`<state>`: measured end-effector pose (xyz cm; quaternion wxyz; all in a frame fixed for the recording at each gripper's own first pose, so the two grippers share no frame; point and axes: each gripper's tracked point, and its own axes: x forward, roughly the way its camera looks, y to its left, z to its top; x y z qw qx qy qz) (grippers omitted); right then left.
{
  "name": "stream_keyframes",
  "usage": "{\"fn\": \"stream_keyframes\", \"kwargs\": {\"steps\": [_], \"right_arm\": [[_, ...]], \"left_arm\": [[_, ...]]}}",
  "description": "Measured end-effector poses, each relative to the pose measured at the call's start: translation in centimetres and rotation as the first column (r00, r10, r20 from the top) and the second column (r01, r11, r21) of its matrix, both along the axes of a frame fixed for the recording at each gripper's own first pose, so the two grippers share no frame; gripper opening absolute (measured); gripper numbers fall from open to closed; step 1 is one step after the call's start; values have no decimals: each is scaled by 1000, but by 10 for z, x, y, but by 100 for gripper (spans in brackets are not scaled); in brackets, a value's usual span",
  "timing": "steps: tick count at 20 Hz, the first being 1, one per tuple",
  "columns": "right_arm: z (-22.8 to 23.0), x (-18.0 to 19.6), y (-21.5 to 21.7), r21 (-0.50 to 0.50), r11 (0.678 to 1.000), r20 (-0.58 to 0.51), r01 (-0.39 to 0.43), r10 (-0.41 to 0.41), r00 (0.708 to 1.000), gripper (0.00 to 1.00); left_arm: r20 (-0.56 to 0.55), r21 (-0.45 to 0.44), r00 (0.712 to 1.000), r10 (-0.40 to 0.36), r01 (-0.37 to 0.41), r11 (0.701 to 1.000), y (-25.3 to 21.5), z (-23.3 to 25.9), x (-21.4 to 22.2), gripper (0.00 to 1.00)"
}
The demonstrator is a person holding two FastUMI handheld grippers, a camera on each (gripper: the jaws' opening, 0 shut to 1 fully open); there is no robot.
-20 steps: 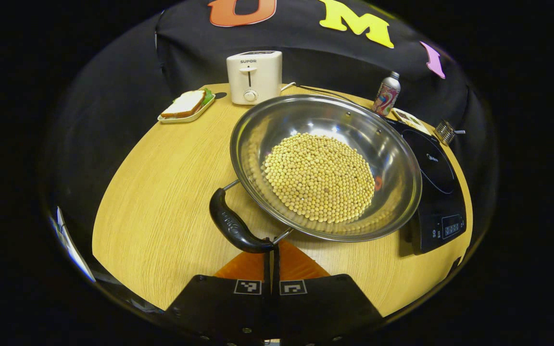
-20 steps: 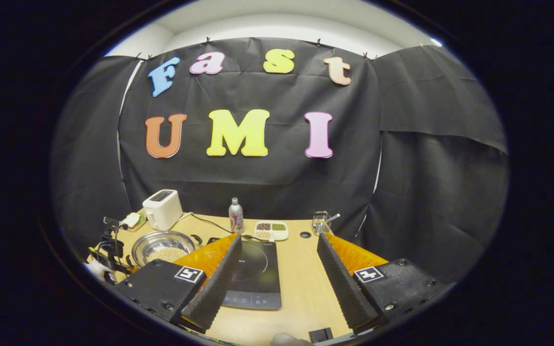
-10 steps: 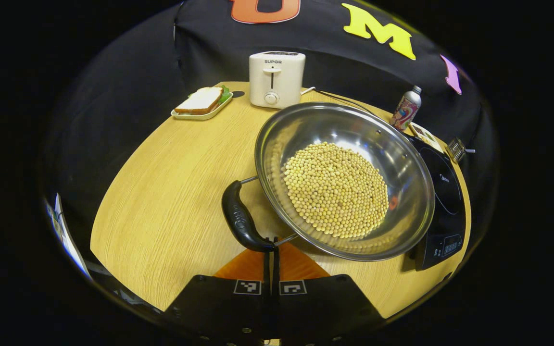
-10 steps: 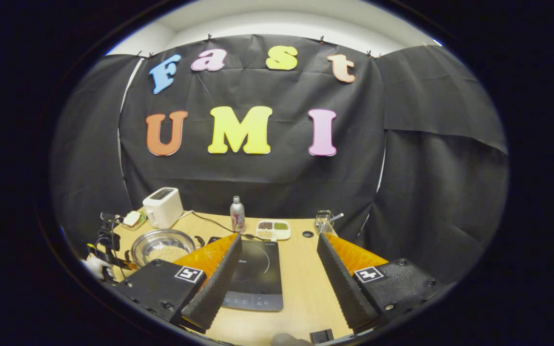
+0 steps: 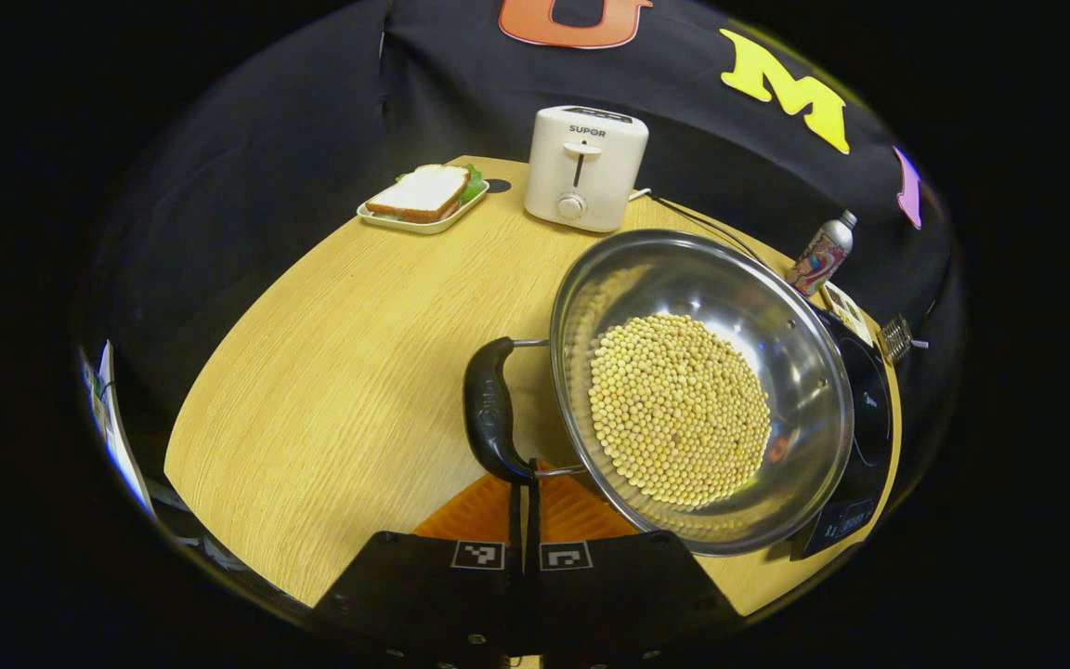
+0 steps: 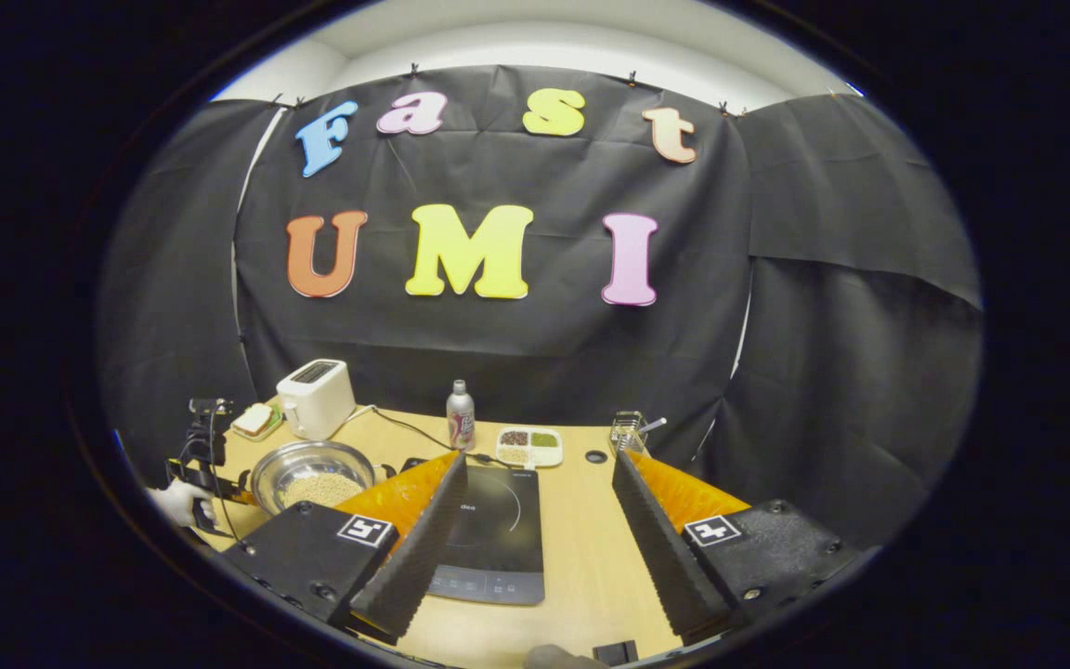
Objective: First push the handle of the pot to place it horizontally, then grasp the pot with both hands and set it on the induction cooktop.
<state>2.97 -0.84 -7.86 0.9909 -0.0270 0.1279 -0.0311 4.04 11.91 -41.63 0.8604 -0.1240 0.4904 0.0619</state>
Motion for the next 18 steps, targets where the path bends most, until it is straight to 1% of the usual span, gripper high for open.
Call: {"fn": "stream_keyframes", "kwargs": {"steps": [3,4,6,7,8,9,10,13,14,15,16,18], "right_arm": [[-2,-1,-4,0,1000,-9,9,-9,1000,97],[-2,0,-4,1,1000,-13,12,-12,1000,99],[-4,0,-5,3,1000,-21,17,-17,1000,99],[-4,0,-5,3,1000,-24,19,-19,1000,99],[-4,0,-4,4,1000,-25,19,-19,1000,99],[-5,0,-4,2,1000,-27,19,-19,999,99],[-4,0,-3,0,1000,-27,18,-18,999,99],[-6,-1,-1,-6,1000,-32,15,-15,999,99],[-6,-1,0,-7,1000,-34,14,-14,999,99],[-6,-1,1,-8,1000,-35,12,-12,999,99],[-7,-2,1,-9,1000,-37,10,-10,999,99],[-8,-3,3,-14,1000,-40,6,-7,999,99]], "left_arm": [[0,-6,1000,20,-20,1000,8,-2,11,0],[2,-3,1000,25,-25,1000,11,-2,14,10],[0,-4,1000,28,-28,1000,15,-3,22,10],[0,-1,1000,27,-27,1000,16,-4,25,0],[-1,5,1000,27,-27,1000,19,-4,29,10],[0,7,1000,26,-26,1000,23,-4,32,0],[1,10,1000,24,-24,1000,24,-3,36,10],[0,14,1000,25,-25,1000,29,-2,44,10],[-1,19,1000,25,-25,1000,31,-3,46,0],[-2,21,1000,25,-25,999,32,-4,48,0],[-2,21,1000,23,-23,1000,33,-4,50,10],[-8,22,1000,19,-19,1000,34,-5,54,10]]}}
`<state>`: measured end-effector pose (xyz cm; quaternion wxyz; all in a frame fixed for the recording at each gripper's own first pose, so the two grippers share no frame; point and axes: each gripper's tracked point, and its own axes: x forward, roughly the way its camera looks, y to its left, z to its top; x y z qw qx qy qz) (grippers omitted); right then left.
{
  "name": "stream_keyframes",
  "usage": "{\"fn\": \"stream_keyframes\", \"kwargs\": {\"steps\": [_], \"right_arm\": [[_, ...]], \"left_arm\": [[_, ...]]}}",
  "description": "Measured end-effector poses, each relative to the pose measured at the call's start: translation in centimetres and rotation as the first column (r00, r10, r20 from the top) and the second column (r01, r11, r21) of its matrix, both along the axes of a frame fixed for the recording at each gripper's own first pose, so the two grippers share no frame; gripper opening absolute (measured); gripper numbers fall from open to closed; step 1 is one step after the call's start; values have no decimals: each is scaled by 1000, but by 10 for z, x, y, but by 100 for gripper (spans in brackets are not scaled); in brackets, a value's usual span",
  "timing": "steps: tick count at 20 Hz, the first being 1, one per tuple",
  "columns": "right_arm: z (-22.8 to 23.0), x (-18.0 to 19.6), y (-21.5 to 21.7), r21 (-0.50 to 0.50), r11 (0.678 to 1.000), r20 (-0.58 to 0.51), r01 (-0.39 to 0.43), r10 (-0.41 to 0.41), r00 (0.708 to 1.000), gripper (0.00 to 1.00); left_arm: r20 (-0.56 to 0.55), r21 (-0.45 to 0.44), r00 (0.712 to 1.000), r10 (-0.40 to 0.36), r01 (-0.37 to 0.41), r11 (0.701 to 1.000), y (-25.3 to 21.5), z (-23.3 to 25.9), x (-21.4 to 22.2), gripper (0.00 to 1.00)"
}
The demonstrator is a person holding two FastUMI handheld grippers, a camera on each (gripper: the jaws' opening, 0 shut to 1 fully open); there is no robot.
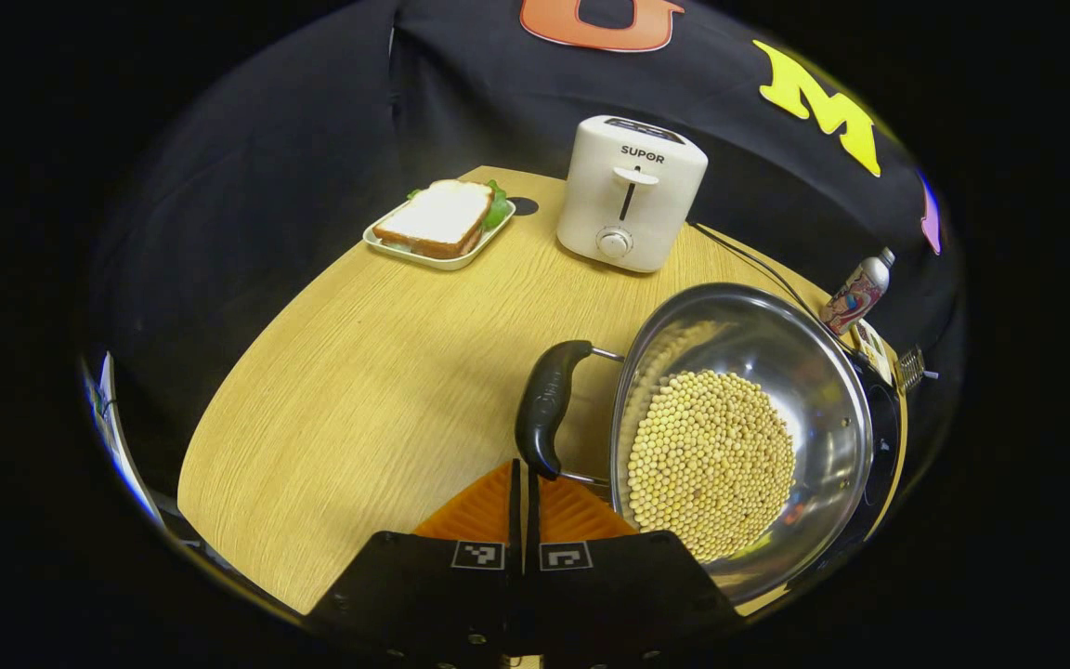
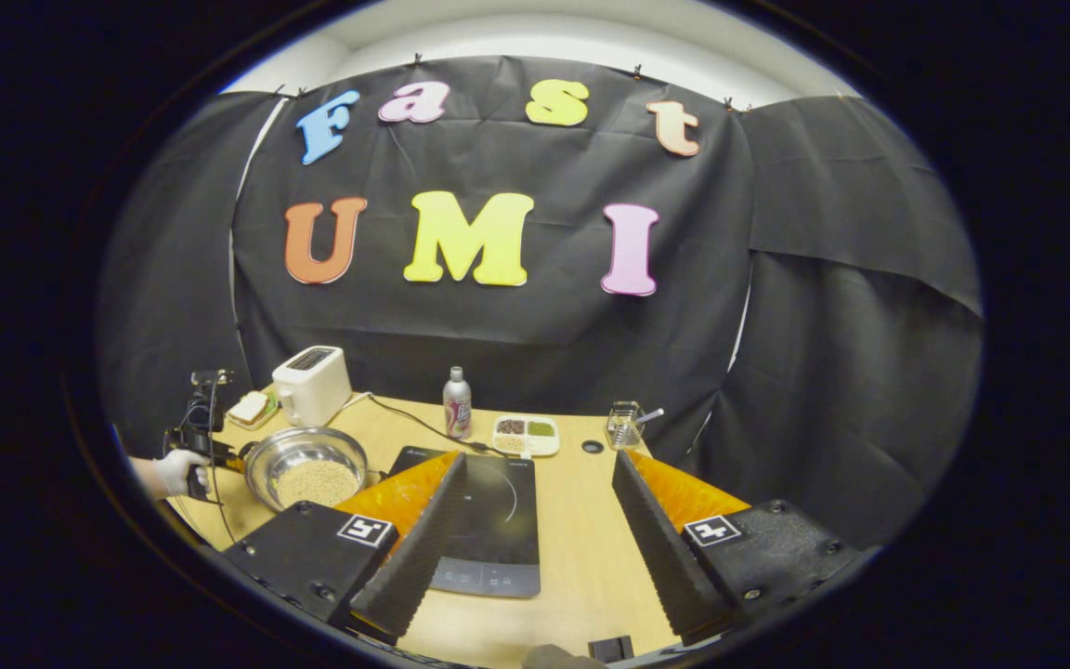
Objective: First push the handle of the pot to place it horizontally, then grasp the pot with both hands and set it on the induction cooktop.
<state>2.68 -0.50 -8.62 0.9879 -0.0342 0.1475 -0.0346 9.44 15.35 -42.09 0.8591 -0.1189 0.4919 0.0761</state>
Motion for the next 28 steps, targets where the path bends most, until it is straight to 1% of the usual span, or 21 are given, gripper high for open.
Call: {"fn": "stream_keyframes", "kwargs": {"steps": [2,3,5,6,7,8,9,10,11,12,13,15,16,17,18,20,22,24,25,26,28], "right_arm": [[0,0,2,0,1000,0,-3,3,1000,99],[0,-1,3,1,1000,1,-6,6,1000,99],[-1,-2,4,-3,1000,2,-9,9,1000,99],[-2,-1,6,-1,1000,1,-13,13,1000,97],[-4,-2,7,3,1000,2,-15,15,1000,97],[-4,-1,7,10,1000,1,-17,17,1000,99],[-7,1,9,16,1000,1,-19,19,1000,99],[-9,1,12,21,1000,-1,-23,23,1000,99],[-12,2,14,24,999,-4,-27,27,1000,97],[-16,4,16,24,999,-9,-34,34,999,97],[-20,6,20,23,999,-15,-43,44,999,97],[-31,12,30,19,997,-35,-69,69,997,99],[-38,16,37,17,996,-48,-85,85,995,99],[-45,21,45,16,994,-62,-105,105,993,97],[-53,27,55,18,991,-77,-130,131,988,98],[-72,38,79,23,981,-118,-190,192,974,99],[-90,55,102,50,970,-148,-238,243,959,97],[-112,74,130,80,956,-189,-282,292,937,99],[-120,84,142,95,949,-205,-301,314,927,97],[-131,94,153,108,944,-225,-313,330,917,99],[-157,115,173,139,935,-276,-327,354,894,99]], "left_arm": [[0,6,1000,-7,7,1000,0,-1,5,0],[-2,10,1000,-7,7,1000,2,-1,4,10],[-16,42,1000,4,-3,999,10,-2,0,10],[-20,78,1000,19,-17,997,19,-3,-4,10],[-2,109,999,34,-33,993,31,0,-6,0],[17,115,999,36,-37,993,37,3,-9,0],[46,80,999,24,-28,996,35,5,-9,10],[80,19,997,-1,-1,1000,28,8,-8,2],[101,-14,995,-18,20,1000,26,18,-12,30],[121,-4,992,-29,30,1000,31,25,-14,57],[149,34,988,-36,32,999,40,31,-16,85],[205,85,976,-73,57,995,46,49,-16,89],[223,91,970,-100,81,993,42,60,-18,98],[242,106,962,-128,105,989,38,70,-18,98],[270,122,950,-156,127,984,35,81,-16,96],[291,124,936,-199,170,978,20,92,-7,96],[279,119,933,-226,200,973,7,88,0,96],[266,130,928,-259,232,964,-3,83,9,96],[248,135,929,-274,247,960,-8,78,12,96],[232,139,929,-287,261,955,-10,73,16,97],[211,158,923,-323,294,943,-17,64,28,96]]}}
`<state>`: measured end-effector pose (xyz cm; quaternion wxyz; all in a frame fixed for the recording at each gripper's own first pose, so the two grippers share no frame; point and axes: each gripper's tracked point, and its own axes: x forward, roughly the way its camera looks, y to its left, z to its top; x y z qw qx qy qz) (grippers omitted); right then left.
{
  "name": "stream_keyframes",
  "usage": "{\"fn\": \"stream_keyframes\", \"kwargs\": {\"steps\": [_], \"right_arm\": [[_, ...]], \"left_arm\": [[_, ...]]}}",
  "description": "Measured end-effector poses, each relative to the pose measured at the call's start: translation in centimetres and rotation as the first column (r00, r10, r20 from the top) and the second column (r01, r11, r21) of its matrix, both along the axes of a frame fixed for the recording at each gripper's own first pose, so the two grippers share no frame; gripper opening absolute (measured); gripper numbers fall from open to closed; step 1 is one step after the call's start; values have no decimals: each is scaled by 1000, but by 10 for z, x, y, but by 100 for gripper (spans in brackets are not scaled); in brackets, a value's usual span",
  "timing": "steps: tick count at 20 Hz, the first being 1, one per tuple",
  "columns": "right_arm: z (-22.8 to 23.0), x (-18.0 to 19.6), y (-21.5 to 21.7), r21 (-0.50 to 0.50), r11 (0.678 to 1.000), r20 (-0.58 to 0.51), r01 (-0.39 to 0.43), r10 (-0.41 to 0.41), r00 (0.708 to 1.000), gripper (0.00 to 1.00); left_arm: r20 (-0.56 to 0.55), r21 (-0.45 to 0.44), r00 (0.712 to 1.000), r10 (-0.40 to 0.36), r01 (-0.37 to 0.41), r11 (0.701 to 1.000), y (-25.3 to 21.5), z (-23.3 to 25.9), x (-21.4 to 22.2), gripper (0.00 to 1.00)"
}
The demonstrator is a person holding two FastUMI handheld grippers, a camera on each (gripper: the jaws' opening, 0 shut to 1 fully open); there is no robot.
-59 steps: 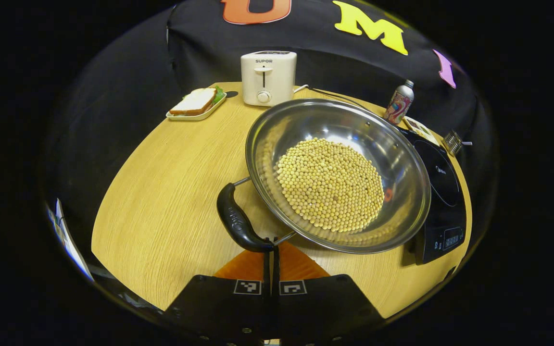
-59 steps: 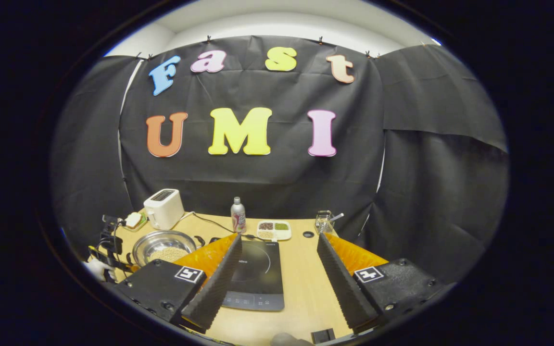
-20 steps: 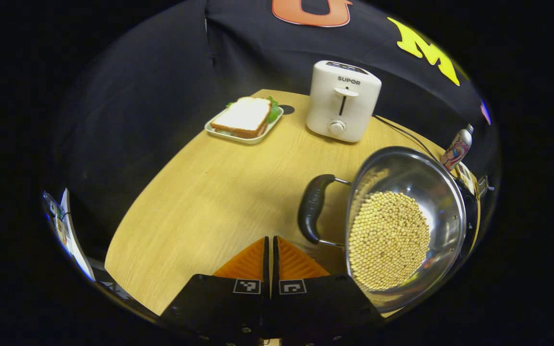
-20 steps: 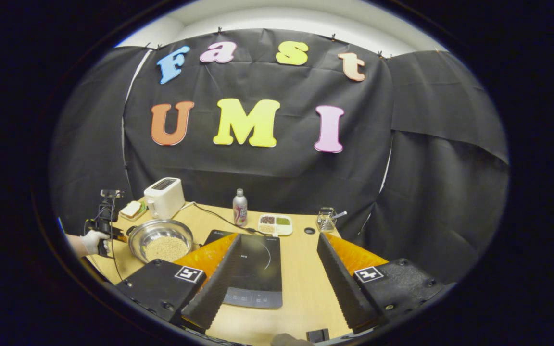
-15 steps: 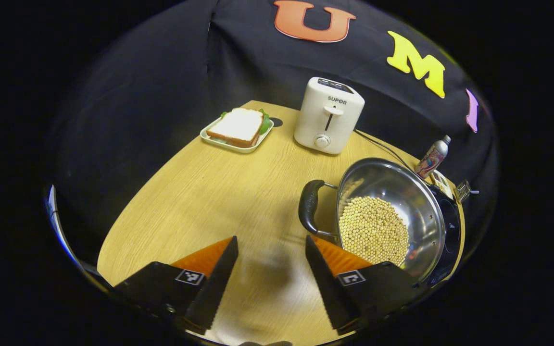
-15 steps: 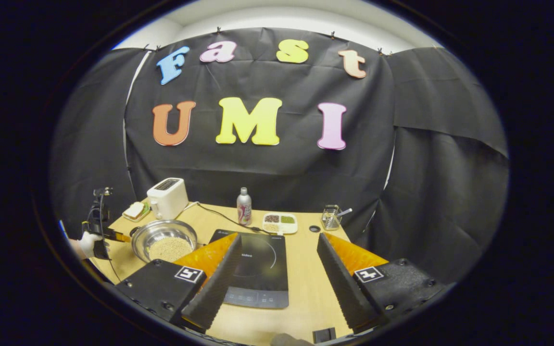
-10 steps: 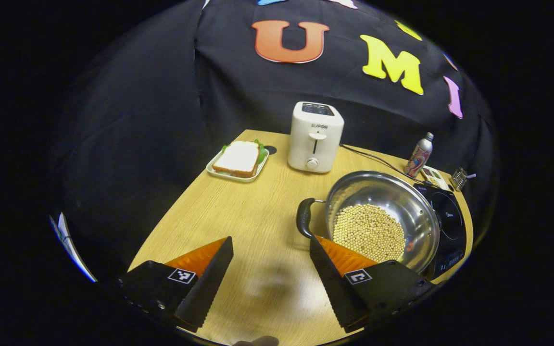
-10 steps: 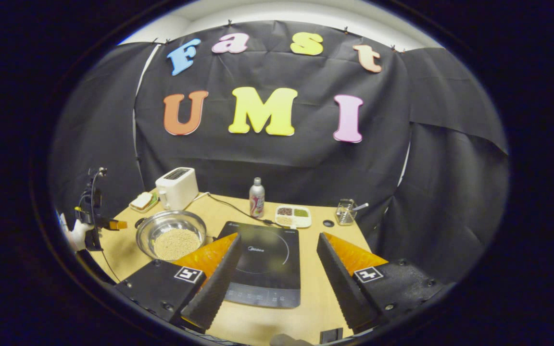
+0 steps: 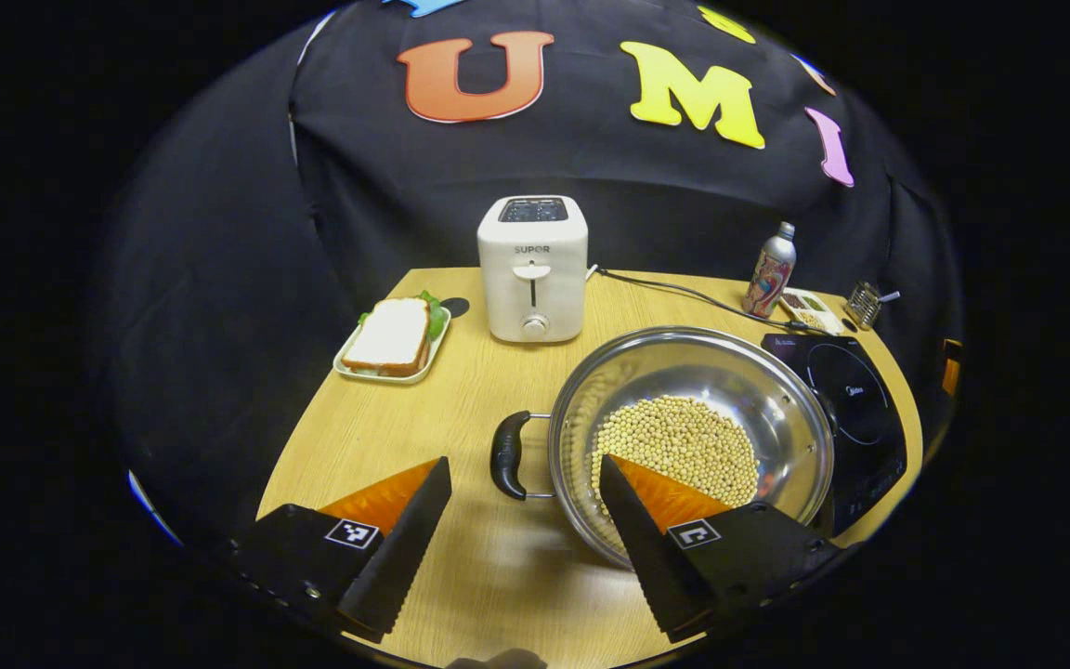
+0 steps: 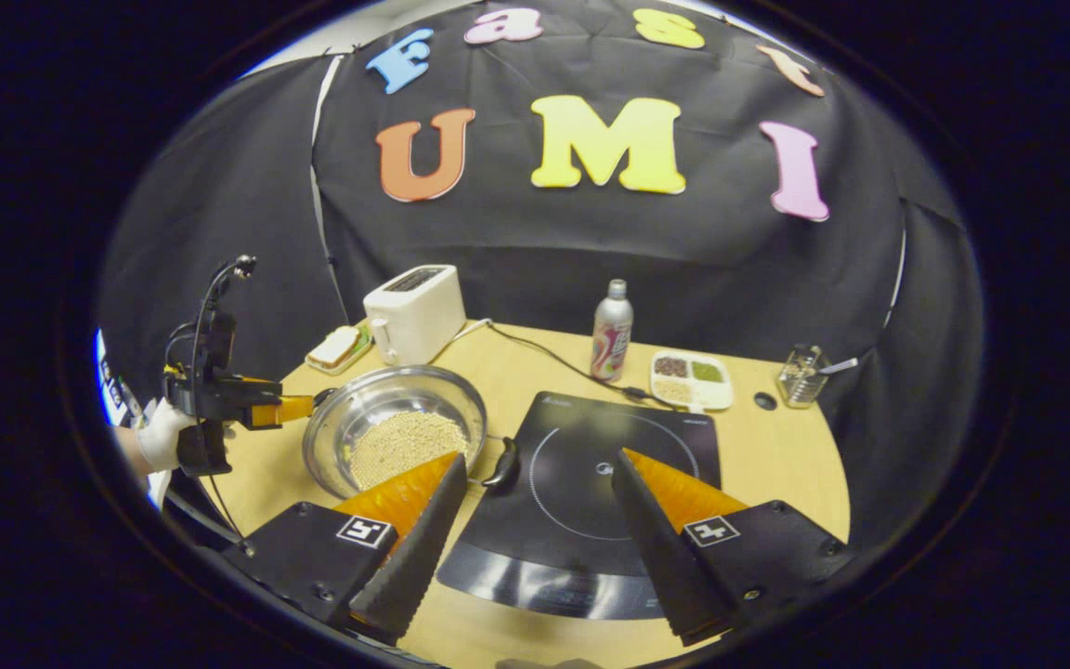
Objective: First push the handle of the pot to place it horizontally, then grasp the pot with both hands and set it on the induction cooktop.
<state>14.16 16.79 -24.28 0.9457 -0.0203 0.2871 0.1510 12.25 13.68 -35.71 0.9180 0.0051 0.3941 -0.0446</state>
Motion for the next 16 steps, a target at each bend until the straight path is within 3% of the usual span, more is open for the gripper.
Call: {"fn": "stream_keyframes", "kwargs": {"steps": [3,9,11,12,13,15,16], "right_arm": [[-38,24,28,33,999,-117,-15,19,993,97],[-102,59,57,23,1000,-277,5,2,961,91],[-114,67,62,9,1000,-306,11,-8,952,89],[-118,70,65,5,1000,-316,13,-11,949,95],[-121,72,70,10,1000,-329,11,-7,944,89],[-130,77,72,-8,1000,-360,18,-19,933,89],[-126,79,73,-6,1000,-336,24,-25,942,88]], "left_arm": [[-30,21,999,-25,26,999,1,-15,11,97],[-83,-24,997,3,-5,1000,-7,-45,31,97],[-104,-18,995,0,-1,1000,-8,-54,34,97],[-114,-17,993,-5,3,1000,-9,-57,35,98],[-117,-15,993,-12,10,1000,-9,-61,37,98],[-132,-9,991,-19,18,1000,-16,-64,42,99],[-138,-13,990,-19,17,1000,-17,-66,42,98]]}}
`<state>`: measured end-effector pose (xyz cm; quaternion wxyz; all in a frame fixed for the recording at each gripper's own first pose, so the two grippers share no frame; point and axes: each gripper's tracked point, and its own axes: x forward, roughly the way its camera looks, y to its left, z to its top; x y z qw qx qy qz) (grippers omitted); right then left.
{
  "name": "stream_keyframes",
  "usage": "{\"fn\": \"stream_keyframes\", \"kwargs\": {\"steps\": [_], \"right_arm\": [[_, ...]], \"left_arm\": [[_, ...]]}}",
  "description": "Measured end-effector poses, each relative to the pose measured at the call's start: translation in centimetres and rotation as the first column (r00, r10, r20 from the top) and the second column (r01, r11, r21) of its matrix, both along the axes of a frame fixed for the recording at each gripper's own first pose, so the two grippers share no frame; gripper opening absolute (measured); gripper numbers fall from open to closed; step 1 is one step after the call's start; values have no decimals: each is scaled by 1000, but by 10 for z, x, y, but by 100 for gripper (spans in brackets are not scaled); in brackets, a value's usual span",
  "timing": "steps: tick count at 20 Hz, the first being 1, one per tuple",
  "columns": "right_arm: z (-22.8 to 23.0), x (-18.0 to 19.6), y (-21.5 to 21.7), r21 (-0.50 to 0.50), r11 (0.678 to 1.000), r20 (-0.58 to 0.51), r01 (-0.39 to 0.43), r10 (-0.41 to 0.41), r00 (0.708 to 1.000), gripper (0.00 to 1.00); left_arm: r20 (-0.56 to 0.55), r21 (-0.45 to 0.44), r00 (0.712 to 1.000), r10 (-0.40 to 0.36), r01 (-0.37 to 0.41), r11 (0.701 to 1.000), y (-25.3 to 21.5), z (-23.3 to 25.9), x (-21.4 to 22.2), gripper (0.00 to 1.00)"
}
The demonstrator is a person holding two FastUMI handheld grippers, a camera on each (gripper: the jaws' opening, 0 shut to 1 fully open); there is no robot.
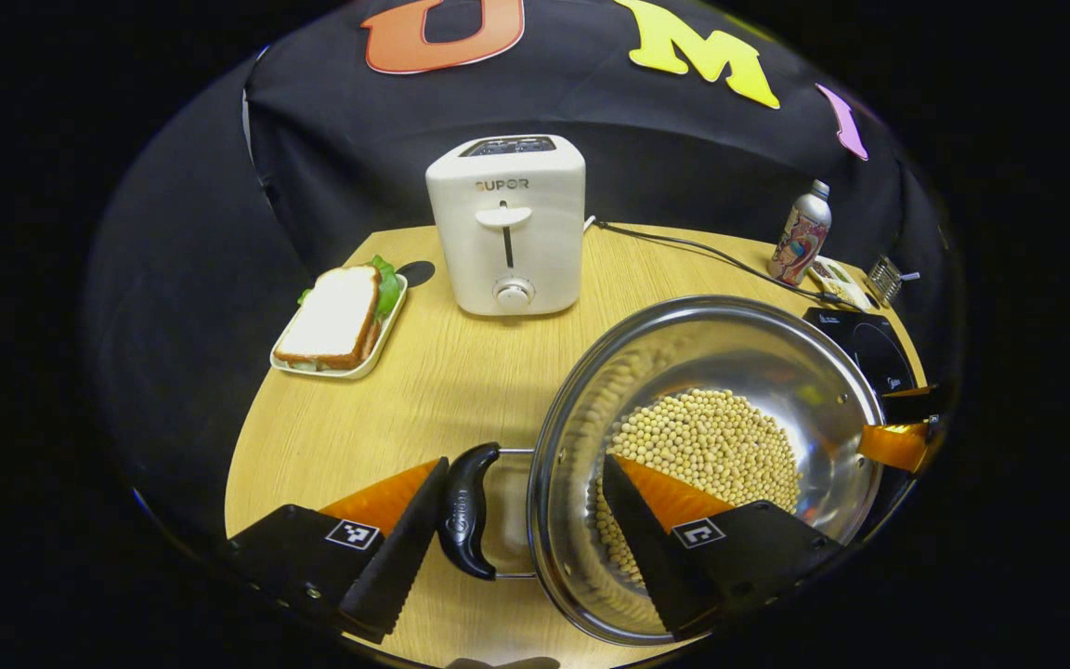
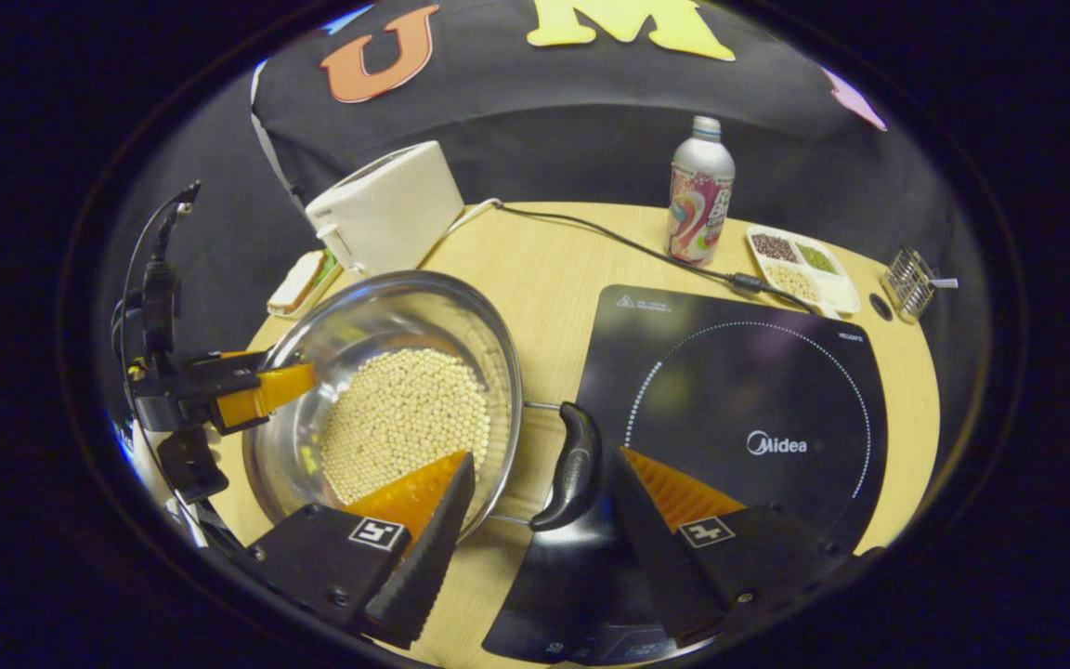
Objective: First push the handle of the pot to place it horizontally, then grasp the pot with both hands and set it on the induction cooktop.
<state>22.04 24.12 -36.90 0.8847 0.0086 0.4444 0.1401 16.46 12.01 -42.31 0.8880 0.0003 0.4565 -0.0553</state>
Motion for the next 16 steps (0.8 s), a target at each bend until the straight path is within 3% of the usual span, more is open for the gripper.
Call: {"fn": "stream_keyframes", "kwargs": {"steps": [1,2,3,4,6,7,8,9,10,14,15,16], "right_arm": [[-2,1,1,-6,1000,-6,-3,3,1000,87],[-4,2,0,-16,1000,-16,1,-2,1000,75],[-6,2,-1,-29,1000,-18,6,-6,1000,80],[-1,2,-3,-29,999,-8,16,-16,1000,73],[-3,3,-3,-27,999,-17,35,-36,999,72],[-5,5,-3,-17,998,-21,53,-53,998,67],[-3,6,-3,-8,998,-27,67,-67,997,69],[-5,6,-3,-5,997,-37,75,-75,997,66],[-7,4,-3,-9,997,-39,75,-75,996,63],[-2,5,-1,15,996,-61,93,-92,994,54],[1,5,0,21,996,-51,90,-89,995,53],[4,4,-2,23,996,-32,84,-83,996,53]], "left_arm": [[-8,4,1000,1,-1,1000,0,-2,-1,99],[-12,16,1000,6,-6,1000,4,-4,-1,96],[-17,28,1000,14,-13,1000,14,-8,-3,94],[-30,34,999,20,-18,999,10,-8,-2,85],[-42,21,999,27,-26,999,8,-9,-5,76],[-49,17,998,27,-26,1000,7,-9,-6,75],[-55,13,998,35,-34,999,7,-9,-8,73],[-55,15,998,32,-32,999,7,-9,-7,82],[-65,17,998,27,-26,1000,7,-10,-7,72],[-85,7,996,26,-26,1000,7,1,-14,64],[-71,19,997,17,-15,1000,9,4,-11,54],[-58,27,998,16,-14,1000,11,9,-10,54]]}}
